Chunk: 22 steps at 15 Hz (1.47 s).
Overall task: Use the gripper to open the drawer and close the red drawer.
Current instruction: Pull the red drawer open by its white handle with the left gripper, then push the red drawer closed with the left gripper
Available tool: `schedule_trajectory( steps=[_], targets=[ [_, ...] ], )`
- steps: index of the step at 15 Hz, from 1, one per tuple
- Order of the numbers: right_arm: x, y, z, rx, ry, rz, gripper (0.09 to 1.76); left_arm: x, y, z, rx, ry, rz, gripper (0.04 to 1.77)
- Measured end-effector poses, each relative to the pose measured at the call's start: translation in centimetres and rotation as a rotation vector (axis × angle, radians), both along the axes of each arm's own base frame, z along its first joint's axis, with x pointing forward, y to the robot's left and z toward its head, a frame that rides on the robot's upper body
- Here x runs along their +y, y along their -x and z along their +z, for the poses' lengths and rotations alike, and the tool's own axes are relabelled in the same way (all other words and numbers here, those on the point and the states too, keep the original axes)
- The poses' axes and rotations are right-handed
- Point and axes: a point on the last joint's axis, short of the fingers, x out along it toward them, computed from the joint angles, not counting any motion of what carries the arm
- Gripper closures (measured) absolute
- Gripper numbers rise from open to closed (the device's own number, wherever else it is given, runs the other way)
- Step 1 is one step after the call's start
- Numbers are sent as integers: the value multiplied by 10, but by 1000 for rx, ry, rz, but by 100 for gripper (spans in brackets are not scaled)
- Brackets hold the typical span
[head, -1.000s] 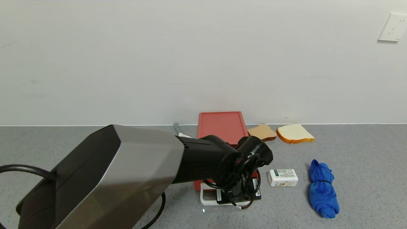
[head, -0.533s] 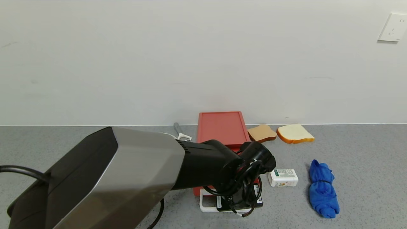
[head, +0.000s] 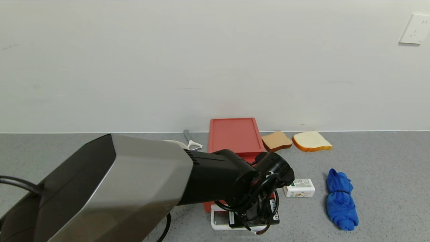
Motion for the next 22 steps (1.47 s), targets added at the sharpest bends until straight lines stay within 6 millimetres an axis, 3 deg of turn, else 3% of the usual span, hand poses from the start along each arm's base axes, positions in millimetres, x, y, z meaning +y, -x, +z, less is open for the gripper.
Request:
schedule_trajectory(
  steps=[4, 7, 15, 22],
  targets=[
    [0, 0, 0, 0, 0, 0, 15, 1, 4, 9, -12, 13, -7, 170],
    [0, 0, 0, 0, 0, 0, 15, 11, 12, 32, -11, 10, -29, 170],
    [0, 0, 0, 1, -10, 0, 15, 54, 41, 124, -159, 108, -172, 170],
    [0, 0, 0, 3, -9, -1, 15, 106, 56, 160, -329, 151, -241, 170]
  ],
)
